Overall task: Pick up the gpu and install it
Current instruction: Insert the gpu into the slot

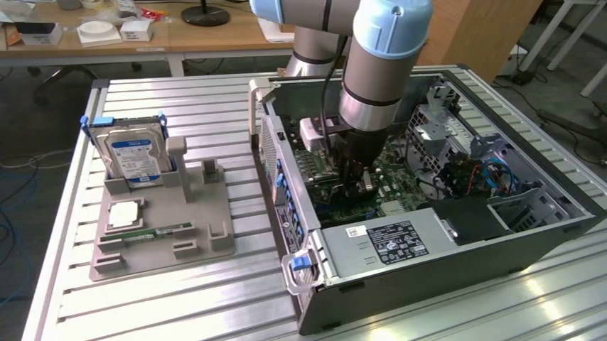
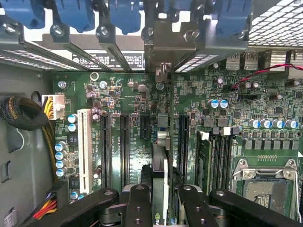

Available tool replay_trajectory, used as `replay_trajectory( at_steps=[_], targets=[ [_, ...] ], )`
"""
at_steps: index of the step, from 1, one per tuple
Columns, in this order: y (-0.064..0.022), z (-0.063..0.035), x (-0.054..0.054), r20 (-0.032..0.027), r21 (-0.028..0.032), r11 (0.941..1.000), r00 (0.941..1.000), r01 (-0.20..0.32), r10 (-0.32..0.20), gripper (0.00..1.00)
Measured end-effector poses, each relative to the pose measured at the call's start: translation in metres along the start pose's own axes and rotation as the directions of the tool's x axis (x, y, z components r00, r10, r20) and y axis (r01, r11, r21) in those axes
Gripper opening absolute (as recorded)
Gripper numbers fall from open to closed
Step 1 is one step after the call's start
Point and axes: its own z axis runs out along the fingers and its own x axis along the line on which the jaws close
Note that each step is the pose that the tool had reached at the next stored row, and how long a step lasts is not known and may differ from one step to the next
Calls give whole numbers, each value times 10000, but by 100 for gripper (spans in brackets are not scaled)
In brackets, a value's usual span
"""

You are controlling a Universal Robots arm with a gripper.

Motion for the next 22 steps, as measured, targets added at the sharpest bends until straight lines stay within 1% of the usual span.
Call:
replay_trajectory(
  at_steps=[22],
  targets=[
    [10,3,-1,-1,2,10000,10000,2,-2,26]
  ],
)
